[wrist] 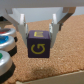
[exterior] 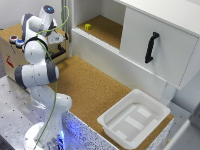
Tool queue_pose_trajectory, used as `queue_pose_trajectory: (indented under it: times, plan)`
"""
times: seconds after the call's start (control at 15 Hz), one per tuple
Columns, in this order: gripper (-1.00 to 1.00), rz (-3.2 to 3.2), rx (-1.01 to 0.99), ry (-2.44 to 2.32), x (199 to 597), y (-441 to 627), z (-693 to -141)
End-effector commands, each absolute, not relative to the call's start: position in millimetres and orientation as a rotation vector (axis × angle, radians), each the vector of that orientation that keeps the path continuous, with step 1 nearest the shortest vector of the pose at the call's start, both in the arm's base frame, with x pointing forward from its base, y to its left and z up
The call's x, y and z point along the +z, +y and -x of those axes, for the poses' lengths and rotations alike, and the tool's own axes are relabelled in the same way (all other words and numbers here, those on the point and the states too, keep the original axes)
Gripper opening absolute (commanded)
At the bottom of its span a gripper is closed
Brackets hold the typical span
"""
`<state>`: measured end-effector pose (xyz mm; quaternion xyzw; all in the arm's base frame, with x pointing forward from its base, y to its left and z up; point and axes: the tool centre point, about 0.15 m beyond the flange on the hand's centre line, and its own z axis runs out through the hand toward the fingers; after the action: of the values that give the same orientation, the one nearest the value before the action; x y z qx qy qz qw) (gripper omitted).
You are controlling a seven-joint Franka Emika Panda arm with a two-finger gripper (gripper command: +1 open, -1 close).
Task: Put the purple block on top of the drawer
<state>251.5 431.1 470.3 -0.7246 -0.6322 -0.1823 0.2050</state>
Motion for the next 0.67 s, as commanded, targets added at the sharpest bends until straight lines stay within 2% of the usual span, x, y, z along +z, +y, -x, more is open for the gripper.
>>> queue_pose_trajectory:
  times: [0.0,0.53,0.6]
  plan:
    - [-1.0,1.852,-0.478,-1.809,445.8,462.7,-275.1]
    - [-1.0,1.783,-0.434,-1.879,451.7,466.2,-260.8]
    - [1.0,1.803,-0.445,-1.876,449.6,469.6,-260.8]
